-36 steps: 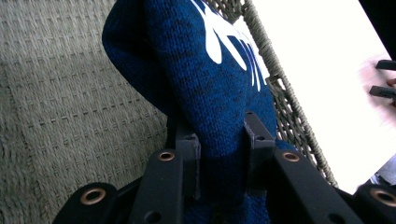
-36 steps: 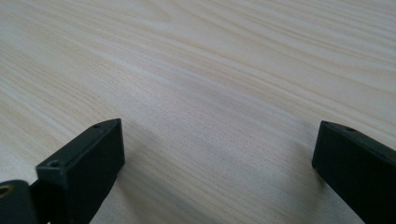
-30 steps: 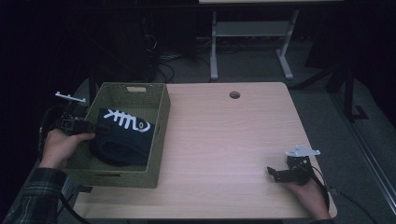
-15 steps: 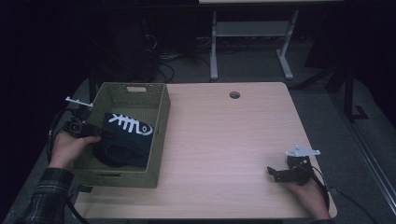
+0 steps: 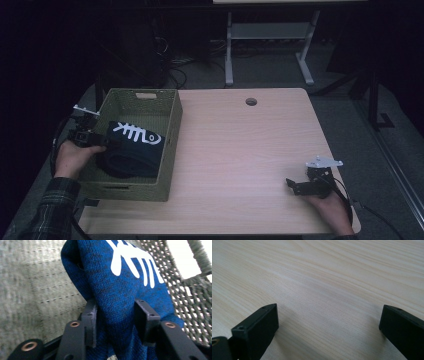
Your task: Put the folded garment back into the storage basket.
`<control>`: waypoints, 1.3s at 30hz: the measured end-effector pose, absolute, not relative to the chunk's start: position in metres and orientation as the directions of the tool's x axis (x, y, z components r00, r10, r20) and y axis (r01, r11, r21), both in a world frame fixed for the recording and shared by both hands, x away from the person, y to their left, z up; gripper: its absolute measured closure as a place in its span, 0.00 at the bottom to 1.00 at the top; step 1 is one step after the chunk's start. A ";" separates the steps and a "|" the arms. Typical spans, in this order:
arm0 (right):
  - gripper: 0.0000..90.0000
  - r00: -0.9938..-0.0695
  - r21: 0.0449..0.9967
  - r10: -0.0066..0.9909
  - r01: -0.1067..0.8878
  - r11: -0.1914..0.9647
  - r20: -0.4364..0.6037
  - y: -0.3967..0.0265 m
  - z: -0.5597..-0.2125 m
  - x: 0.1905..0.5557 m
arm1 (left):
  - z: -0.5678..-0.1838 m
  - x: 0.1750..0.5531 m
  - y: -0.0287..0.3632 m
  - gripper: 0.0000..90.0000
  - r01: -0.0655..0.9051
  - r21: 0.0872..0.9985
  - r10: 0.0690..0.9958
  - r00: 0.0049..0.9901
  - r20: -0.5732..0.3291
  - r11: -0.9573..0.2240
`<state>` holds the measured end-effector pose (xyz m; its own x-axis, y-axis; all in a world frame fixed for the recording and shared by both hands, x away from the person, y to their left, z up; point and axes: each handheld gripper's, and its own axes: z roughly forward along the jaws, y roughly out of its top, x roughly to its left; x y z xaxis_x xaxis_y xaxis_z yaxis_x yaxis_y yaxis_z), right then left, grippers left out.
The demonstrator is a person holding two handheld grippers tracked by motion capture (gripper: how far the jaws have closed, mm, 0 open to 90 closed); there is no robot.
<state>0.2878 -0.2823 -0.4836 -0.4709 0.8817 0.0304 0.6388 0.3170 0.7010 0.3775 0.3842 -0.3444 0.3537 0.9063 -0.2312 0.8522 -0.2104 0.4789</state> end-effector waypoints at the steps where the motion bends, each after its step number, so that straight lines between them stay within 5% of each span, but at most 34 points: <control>1: 0.02 -0.471 0.701 0.882 0.639 0.317 0.030 -0.282 -0.484 0.288 | -0.344 0.377 0.385 0.60 0.852 0.479 0.911 0.349 -0.221 -0.210; 14: 0.02 -0.471 0.701 0.882 0.639 0.317 0.030 -0.282 -0.484 0.288 | -0.338 0.371 0.395 0.40 0.832 0.513 0.939 0.318 -0.128 -0.212; 28: 0.02 -0.471 0.701 0.882 0.639 0.317 0.030 -0.282 -0.484 0.288 | -0.322 0.366 0.358 0.19 0.786 0.563 0.909 0.394 -0.138 -0.255; 39: 0.02 -0.471 0.701 0.881 0.638 0.318 0.030 -0.282 -0.484 0.288 | -0.311 0.365 0.317 0.15 0.733 0.608 0.875 0.468 -0.125 -0.305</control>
<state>0.2878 -0.2823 -0.4836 -0.4713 0.8815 0.0298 0.6382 0.3175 0.7013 0.3648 0.3174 -0.3110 0.4679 0.8748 -0.1254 0.7329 -0.3048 0.6082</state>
